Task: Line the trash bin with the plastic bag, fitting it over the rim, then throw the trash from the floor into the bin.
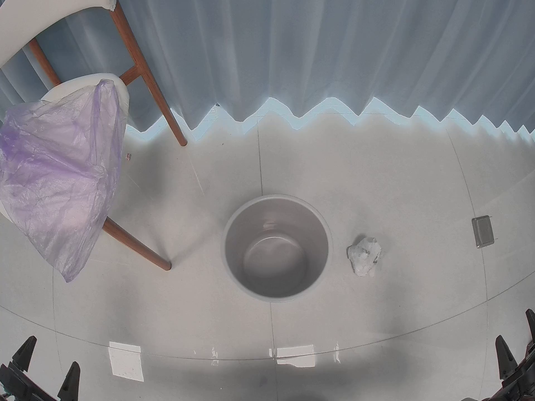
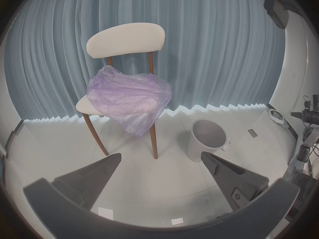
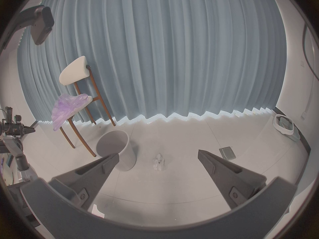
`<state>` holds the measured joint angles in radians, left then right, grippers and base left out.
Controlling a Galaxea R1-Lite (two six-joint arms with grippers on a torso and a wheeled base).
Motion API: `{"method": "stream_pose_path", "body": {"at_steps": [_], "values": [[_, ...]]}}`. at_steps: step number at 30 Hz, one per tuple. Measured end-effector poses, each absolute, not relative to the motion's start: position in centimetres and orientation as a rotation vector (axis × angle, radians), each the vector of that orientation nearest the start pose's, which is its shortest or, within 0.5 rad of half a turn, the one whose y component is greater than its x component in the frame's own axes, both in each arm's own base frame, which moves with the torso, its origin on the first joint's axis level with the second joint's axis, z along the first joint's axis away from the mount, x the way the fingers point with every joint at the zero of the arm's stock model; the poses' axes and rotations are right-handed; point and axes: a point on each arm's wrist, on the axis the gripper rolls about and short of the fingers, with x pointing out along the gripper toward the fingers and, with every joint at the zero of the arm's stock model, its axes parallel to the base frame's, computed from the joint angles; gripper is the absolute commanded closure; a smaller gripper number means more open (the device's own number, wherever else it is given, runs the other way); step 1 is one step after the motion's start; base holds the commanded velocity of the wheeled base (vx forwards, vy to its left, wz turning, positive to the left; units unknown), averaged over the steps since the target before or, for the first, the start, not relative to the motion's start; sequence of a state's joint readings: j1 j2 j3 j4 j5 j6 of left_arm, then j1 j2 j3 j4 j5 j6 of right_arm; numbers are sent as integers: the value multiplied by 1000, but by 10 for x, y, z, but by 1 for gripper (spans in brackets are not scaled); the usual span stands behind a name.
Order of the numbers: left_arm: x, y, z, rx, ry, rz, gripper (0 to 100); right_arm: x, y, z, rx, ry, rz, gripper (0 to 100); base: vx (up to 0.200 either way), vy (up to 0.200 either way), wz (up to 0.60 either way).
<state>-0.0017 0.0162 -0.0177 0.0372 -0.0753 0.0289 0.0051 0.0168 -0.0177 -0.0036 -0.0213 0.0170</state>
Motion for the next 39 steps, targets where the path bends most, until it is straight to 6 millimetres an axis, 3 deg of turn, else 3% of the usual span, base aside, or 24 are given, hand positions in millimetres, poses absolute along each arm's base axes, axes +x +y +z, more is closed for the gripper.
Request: {"method": "stream_pose_path", "body": {"at_steps": [6, 14, 25, 32, 39], "values": [[-23, -2, 78, 28, 27, -78, 0, -23, -1, 81, 18, -5, -17, 0, 0, 0, 0], [-24, -2, 94, 80, -132, -102, 0, -23, -1, 81, 20, -5, -18, 0, 0, 0, 0], [-27, -3, 104, 148, -216, -146, 0, -23, -1, 81, 23, -5, -19, 0, 0, 0, 0], [-32, -4, 135, 148, -201, -220, 0, -23, -1, 81, 29, -5, -21, 0, 0, 0, 0], [-19, -5, 183, 145, -166, -361, 0, -23, -1, 81, 33, -5, -21, 0, 0, 0, 0]]}}
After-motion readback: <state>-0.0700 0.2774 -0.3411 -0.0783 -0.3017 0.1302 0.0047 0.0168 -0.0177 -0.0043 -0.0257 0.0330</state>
